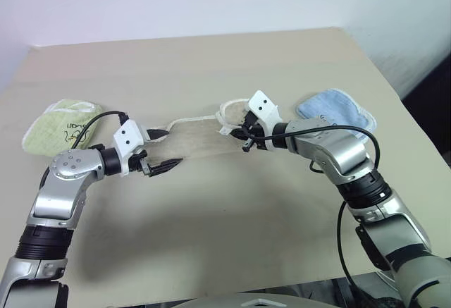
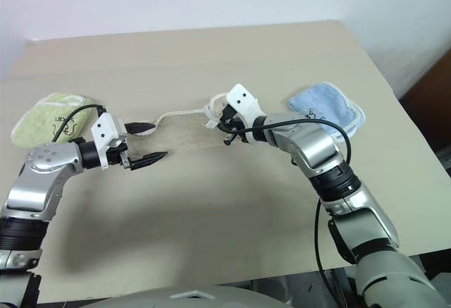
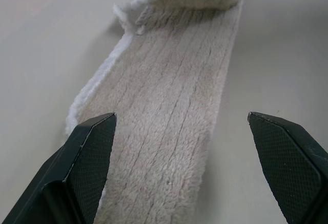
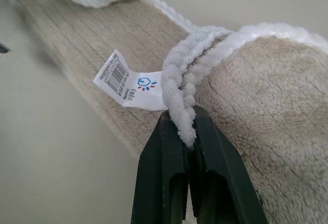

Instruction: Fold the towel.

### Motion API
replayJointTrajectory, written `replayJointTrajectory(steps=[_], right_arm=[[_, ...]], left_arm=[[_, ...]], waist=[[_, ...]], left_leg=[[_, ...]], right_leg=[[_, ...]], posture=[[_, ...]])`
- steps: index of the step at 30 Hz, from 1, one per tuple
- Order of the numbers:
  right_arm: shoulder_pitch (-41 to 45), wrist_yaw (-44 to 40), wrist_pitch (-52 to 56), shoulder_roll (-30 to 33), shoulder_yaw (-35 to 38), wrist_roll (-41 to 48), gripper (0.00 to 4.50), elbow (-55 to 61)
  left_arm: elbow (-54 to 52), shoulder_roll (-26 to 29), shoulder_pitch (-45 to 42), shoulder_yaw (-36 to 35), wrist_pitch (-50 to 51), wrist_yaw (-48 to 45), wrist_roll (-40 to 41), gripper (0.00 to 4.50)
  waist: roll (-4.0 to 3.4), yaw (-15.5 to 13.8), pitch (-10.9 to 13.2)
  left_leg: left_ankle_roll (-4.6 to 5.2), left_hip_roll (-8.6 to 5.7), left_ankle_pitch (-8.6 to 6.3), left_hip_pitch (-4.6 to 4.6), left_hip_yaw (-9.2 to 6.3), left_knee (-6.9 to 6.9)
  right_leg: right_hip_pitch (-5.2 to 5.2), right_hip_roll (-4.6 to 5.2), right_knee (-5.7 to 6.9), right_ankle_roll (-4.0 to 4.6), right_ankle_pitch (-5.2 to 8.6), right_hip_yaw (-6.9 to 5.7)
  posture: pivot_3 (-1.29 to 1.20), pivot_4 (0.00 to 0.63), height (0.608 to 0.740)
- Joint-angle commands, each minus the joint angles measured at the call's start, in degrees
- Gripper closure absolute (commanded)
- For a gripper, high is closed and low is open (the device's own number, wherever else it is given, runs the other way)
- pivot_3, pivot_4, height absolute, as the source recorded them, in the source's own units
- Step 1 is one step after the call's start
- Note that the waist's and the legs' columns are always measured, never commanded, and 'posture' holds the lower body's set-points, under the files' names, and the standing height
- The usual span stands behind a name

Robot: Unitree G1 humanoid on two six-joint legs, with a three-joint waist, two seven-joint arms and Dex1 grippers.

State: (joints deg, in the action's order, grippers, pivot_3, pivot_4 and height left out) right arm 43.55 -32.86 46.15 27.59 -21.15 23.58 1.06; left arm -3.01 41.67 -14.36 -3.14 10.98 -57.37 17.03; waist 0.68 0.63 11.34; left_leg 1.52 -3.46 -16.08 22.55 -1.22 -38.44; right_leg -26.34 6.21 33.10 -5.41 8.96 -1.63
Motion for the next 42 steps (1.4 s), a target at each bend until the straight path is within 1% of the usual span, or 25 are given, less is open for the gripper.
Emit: replayJointTrajectory(steps=[1,4,6,8,10,12,13,14,15,18,21,22,26,29,32,33,36,42], right_arm=[[0.2,-3.2,0.1,0.0,3.4,0.9,3.48,2.5],[-0.7,-4.9,0.9,0.3,4.8,1.4,2.47,4.0],[-1.7,-5.4,1.1,0.2,7.5,2.6,1.79,5.9],[-2.7,-5.5,0.8,0.0,11.4,4.4,1.14,7.7],[-3.0,-4.7,0.4,-0.7,14.5,5.2,1.14,7.5],[-2.3,-1.8,-2.8,-1.9,16.5,2.7,1.14,2.2],[-2.1,-0.9,-5.4,-2.5,16.9,0.9,1.55,-1.2],[-2.0,-0.5,-7.2,-3.0,17.0,-0.3,1.78,-3.3],[-2.0,-0.8,-8.7,-3.4,16.6,-1.3,2.11,-5.5],[-2.6,-2.5,-13.5,-4.8,14.7,-4.0,3.13,-9.5],[-3.9,-3.8,-18.4,-6.8,12.2,-7.5,4.20,-15.0],[-4.3,-4.2,-19.5,-7.3,11.2,-8.8,4.48,-17.1],[-5.8,-3.9,-26.3,-8.3,7.6,-15.3,4.48,-26.3],[-5.7,-3.7,-29.8,-8.5,8.5,-16.6,4.48,-27.9],[-5.7,-5.4,-31.5,-8.1,11.1,-14.7,4.48,-24.4],[-5.7,-6.1,-32.2,-7.7,11.8,-14.1,4.48,-22.8],[-5.6,-9.2,-34.1,-6.1,14.0,-12.2,4.48,-17.3],[-4.4,-12.2,-34.4,-4.8,17.0,-10.0,4.49,-11.3]], left_arm=[[-4.2,-0.2,1.8,-2.3,1.1,1.4,1.9,0.17],[-4.9,-0.3,2.4,-2.8,2.1,2.4,2.5,0.17],[-5.9,-1.0,3.1,-3.9,3.7,3.8,3.9,0.17],[-8.5,-2.5,3.9,-6.1,7.2,6.3,7.2,0.17],[-10.8,-3.8,4.5,-7.9,10.4,8.6,9.9,0.17],[-13.3,-7.3,4.6,-11.3,16.1,15.4,14.2,0.17],[-14.6,-9.0,4.8,-12.9,19.0,18.8,16.3,0.17],[-15.7,-10.2,5.0,-14.0,21.1,21.1,17.7,0.17],[-17.3,-11.6,5.4,-15.3,23.4,23.4,20.3,0.17],[-22.4,-13.6,7.8,-17.8,27.7,27.2,25.9,0.17],[-26.7,-16.1,11.0,-20.5,31.9,33.4,31.7,0.17],[-28.0,-16.9,12.1,-21.1,32.8,35.3,33.1,0.17],[-32.5,-21.2,16.3,-22.1,35.1,44.5,38.5,0.17],[-34.4,-23.6,18.4,-22.4,35.7,50.7,41.0,0.17],[-35.9,-25.5,20.5,-22.6,35.9,56.8,43.2,0.17],[-36.1,-26.4,20.9,-22.8,35.6,59.0,44.2,0.17],[-35.4,-29.7,21.2,-23.6,34.4,66.9,47.7,0.17],[-31.3,-32.3,19.8,-23.9,33.8,78.7,54.5,0.09]], waist=[[0.00,0.0,0.0],[0.00,-0.1,0.0],[0.00,-0.1,0.0],[0.00,-0.1,0.0],[0.00,-0.1,0.0],[0.01,0.0,0.0],[0.04,0.1,0.0],[0.05,0.0,0.0],[0.06,0.0,0.0],[0.06,0.2,0.0],[0.06,0.3,0.0],[0.07,0.2,0.0],[0.09,0.0,-0.1],[0.25,0.0,-0.2],[0.23,0.0,-0.2],[0.23,0.0,-0.2],[0.22,0.0,-0.2],[0.23,-0.1,-0.2]], left_leg=[[0.00,0.00,0.00,0.00,0.00,0.02],[-0.01,0.00,0.00,0.00,-0.02,0.07],[-0.01,0.00,0.00,-0.01,-0.02,0.08],[-0.01,0.00,0.00,-0.01,-0.03,0.08],[-0.01,-0.01,0.00,-0.01,-0.02,0.09],[-0.02,-0.01,0.00,-0.02,-0.02,0.09],[-0.03,-0.01,0.00,-0.04,-0.02,0.09],[-0.04,-0.01,0.01,-0.14,-0.02,0.09],[-0.07,-0.01,0.03,-0.16,-0.03,0.09],[-0.10,0.00,0.05,-0.15,-0.02,0.12],[-0.14,0.00,0.07,-0.15,-0.01,0.17],[-0.14,0.01,0.07,-0.16,-0.01,0.18],[-0.18,0.00,0.09,-0.20,-0.02,0.16],[-0.20,-0.01,0.09,-0.44,-0.05,0.14],[-0.27,0.07,0.04,-1.05,-0.12,0.20],[-0.31,0.13,0.02,-1.08,-0.14,0.20],[-0.26,0.20,0.04,-1.05,-0.15,0.21],[-0.28,0.21,0.02,-1.03,-0.16,0.29]], right_leg=[[-0.02,0.00,0.00,0.00,0.00,0.00],[-0.03,0.00,0.00,0.01,0.00,0.00],[-0.03,0.00,0.00,0.00,0.00,-0.01],[-0.03,0.00,-0.01,0.00,0.00,-0.01],[-0.03,0.02,-0.01,0.00,0.00,0.00],[-0.02,0.02,-0.01,0.00,0.00,0.00],[0.00,0.01,0.00,0.00,0.00,0.00],[0.09,0.00,0.01,-0.01,-0.01,0.02],[0.11,-0.01,0.02,0.00,-0.01,0.01],[0.05,-0.05,0.05,0.01,-0.02,0.04],[0.02,-0.09,0.06,0.02,-0.02,0.09],[0.03,-0.09,0.06,0.03,-0.03,0.09],[0.13,-0.08,0.03,0.11,-0.08,0.09],[0.44,-0.10,-0.02,0.15,-0.09,0.08],[1.17,-0.16,-0.34,0.34,0.05,0.01],[1.28,-0.23,-0.49,0.34,0.05,-0.01],[1.33,-0.32,-0.71,0.33,0.03,-0.05],[1.30,-0.36,-0.79,0.37,-0.06,-0.05]], posture=[[0.00,0.150,0.731],[0.00,0.150,0.731],[0.00,0.150,0.731],[0.00,0.150,0.731],[0.00,0.150,0.731],[0.00,0.150,0.731],[0.00,0.150,0.731],[0.00,0.150,0.731],[0.00,0.150,0.731],[0.00,0.150,0.731],[0.00,0.150,0.731],[0.00,0.150,0.731],[0.00,0.150,0.731],[0.00,0.150,0.731],[0.00,0.150,0.731],[0.00,0.150,0.731],[0.00,0.150,0.731],[0.00,0.150,0.731]])
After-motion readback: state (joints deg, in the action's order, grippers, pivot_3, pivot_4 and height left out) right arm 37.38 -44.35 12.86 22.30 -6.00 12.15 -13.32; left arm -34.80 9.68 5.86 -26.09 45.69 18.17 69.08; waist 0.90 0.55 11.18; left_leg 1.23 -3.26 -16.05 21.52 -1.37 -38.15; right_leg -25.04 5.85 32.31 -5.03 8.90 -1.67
